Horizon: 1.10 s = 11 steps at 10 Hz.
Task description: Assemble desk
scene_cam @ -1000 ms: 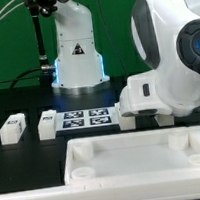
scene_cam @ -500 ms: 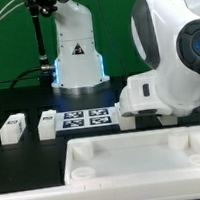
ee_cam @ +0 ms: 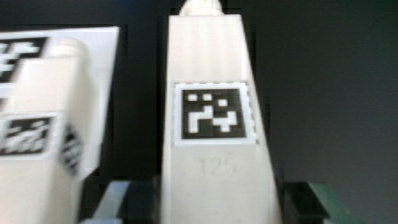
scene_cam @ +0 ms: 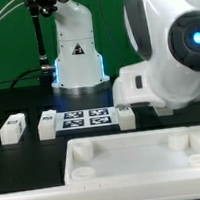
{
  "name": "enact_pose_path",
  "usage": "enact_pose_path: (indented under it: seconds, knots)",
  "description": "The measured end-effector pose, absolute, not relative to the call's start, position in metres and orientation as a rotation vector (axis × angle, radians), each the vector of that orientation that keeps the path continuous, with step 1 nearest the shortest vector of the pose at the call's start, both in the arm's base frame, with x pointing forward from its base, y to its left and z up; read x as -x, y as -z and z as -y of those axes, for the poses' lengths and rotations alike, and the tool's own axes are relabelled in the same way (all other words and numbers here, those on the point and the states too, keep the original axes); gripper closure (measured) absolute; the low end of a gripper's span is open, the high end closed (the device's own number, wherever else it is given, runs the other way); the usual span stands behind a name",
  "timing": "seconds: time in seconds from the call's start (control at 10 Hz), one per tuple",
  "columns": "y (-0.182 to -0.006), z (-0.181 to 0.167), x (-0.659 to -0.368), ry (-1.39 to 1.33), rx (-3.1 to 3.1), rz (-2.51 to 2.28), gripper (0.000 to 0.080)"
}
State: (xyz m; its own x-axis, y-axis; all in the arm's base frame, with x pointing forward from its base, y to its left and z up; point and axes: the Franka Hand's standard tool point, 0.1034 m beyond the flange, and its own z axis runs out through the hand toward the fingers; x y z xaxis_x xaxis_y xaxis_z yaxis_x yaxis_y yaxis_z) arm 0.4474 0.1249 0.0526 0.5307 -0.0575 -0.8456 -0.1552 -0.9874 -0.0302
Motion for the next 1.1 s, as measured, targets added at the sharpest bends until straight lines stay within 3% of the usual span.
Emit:
enact_pose_path:
  seconds: [0.3, 0.8, 0.9, 1.1]
  knots:
    - [-0.096, -0.099, -0.482, -1.410, 2.645, -0.210, 0.0510]
    - [-0.100, -0.100, -0.503, -0.924, 2.846, -0.248, 0.0510]
    - [-0.113, -0.103, -0.502, -0.891, 2.859, -0.239, 0.0510]
    - [-0.157, -0.095, -0.538, -0.726, 2.882, -0.207, 0.0510]
